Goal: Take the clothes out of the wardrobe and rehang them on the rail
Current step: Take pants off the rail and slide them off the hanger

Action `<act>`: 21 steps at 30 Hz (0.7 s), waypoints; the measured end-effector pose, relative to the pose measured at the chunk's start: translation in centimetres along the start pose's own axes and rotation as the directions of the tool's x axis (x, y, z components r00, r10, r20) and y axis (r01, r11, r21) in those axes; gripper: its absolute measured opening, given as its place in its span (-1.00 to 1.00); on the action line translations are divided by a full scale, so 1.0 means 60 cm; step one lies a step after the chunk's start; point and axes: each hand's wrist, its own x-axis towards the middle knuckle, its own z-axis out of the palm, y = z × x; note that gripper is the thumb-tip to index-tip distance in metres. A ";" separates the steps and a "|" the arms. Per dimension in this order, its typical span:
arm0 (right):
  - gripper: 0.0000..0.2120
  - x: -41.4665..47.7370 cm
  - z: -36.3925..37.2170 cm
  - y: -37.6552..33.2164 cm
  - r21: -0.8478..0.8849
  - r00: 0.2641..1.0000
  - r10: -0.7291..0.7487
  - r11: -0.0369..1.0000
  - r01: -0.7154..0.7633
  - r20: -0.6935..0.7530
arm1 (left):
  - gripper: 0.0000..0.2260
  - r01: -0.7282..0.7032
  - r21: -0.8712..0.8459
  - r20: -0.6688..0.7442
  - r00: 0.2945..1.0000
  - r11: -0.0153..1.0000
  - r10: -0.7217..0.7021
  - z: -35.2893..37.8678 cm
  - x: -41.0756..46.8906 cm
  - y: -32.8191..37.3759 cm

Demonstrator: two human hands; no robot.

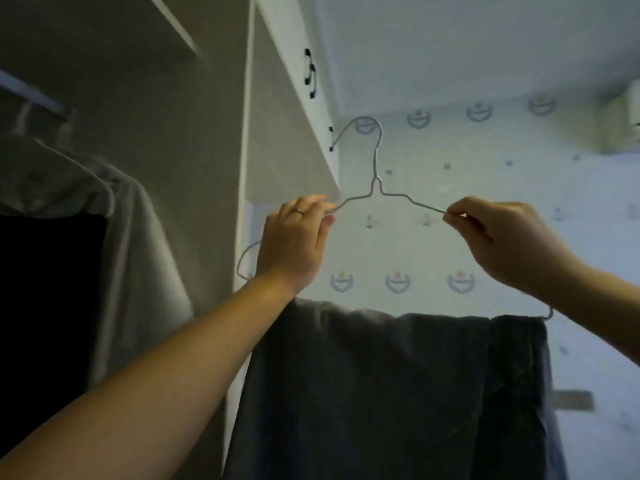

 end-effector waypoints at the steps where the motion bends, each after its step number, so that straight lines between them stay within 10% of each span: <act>1: -0.79 -0.026 -0.021 0.027 -0.024 1.000 0.005 1.000 -0.005 0.006 | -0.67 -0.004 -0.047 -0.012 1.000 0.999 0.003 0.025 -0.001 0.036; 10: -0.82 -0.275 -0.219 0.250 -0.213 0.936 0.326 0.932 -0.295 0.133 | -0.70 -0.057 -0.338 0.066 0.994 0.940 0.084 0.248 -0.046 0.372; 21: -0.85 -0.609 -0.477 0.370 -0.533 0.652 0.729 0.643 -0.549 0.208 | -0.60 0.029 -0.731 0.250 0.941 0.682 0.229 0.449 -0.182 0.805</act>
